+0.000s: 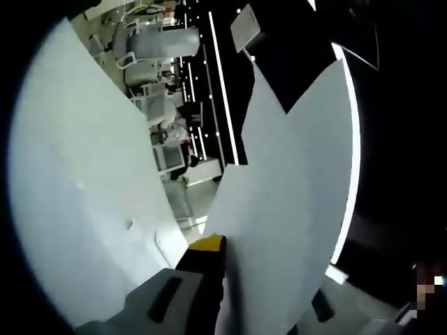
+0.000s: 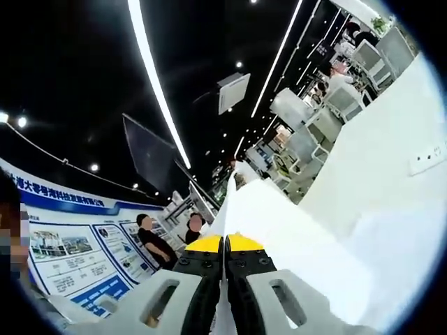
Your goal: Organize the stack of printing papers by aligning and flattening the scattered papers on the table
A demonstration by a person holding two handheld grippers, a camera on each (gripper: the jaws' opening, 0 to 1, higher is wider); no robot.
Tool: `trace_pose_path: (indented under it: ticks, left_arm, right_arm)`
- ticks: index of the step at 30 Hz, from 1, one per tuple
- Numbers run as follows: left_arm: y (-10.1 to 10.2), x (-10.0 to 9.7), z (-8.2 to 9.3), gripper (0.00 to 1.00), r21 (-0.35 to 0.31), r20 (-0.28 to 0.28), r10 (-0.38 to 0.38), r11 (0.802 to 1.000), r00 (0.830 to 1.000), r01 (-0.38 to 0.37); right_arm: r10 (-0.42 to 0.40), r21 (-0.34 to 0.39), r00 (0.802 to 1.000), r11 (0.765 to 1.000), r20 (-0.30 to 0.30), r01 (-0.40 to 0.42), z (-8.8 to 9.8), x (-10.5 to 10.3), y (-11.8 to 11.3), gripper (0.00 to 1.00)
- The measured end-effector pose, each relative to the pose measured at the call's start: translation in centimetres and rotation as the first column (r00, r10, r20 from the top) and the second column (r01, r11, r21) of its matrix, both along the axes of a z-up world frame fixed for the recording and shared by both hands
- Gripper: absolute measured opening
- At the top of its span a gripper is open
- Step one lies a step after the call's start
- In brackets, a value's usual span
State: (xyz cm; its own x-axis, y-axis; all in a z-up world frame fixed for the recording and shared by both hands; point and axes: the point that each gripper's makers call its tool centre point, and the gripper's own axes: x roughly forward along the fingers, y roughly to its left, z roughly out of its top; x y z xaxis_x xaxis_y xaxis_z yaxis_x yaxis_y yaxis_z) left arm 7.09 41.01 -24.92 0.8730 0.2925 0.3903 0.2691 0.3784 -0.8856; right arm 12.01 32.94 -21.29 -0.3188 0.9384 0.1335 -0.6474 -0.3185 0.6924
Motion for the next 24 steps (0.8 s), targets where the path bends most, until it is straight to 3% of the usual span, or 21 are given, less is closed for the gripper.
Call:
trace_pose_path:
  ticks: [5, 12, 15, 19, 20, 24]
  left_arm:
    - [0.2, -0.1, 0.1, 0.19, 0.002, 0.004, 0.006, 1.0, 1.0, -0.006]
    - [0.0, -0.2, 0.4, 0.11, 0.018, 0.014, 0.005, 1.0, 1.0, -0.005]
    - [0.0, -0.3, 0.5, 0.07, 0.036, 0.009, 0.011, 0.999, 1.0, -0.011]
    - [0.0, -0.5, 0.6, 0.06, 0.062, 0.001, 0.024, 0.998, 1.0, -0.024]
    - [0.1, -0.5, 0.7, 0.06, 0.066, 0.001, 0.034, 0.997, 0.999, -0.034]
    - [0.5, -0.9, 0.4, 0.06, 0.068, -0.008, 0.057, 0.996, 0.998, -0.057]
  right_arm:
    - [0.0, -0.007, 1.0, 1.0, -0.006, 0.0, -0.2, 0.0, 0.2, 0.0]
    - [-0.006, -0.013, 1.0, 1.0, 0.013, 0.006, -0.4, 0.0, 0.2, 0.0]
    - [-0.012, -0.014, 0.999, 1.0, 0.049, 0.012, -0.6, -0.2, 0.3, 0.0]
    - [-0.024, -0.016, 0.987, 1.0, 0.159, 0.026, -0.8, -0.2, 0.3, 0.0]
    - [-0.034, 0.013, 0.977, 0.999, 0.211, 0.032, -0.3, -0.3, 0.2, 0.02]
    - [-0.068, 0.057, 0.961, 0.997, 0.267, 0.055, 1.2, -0.1, -0.7, 0.11]
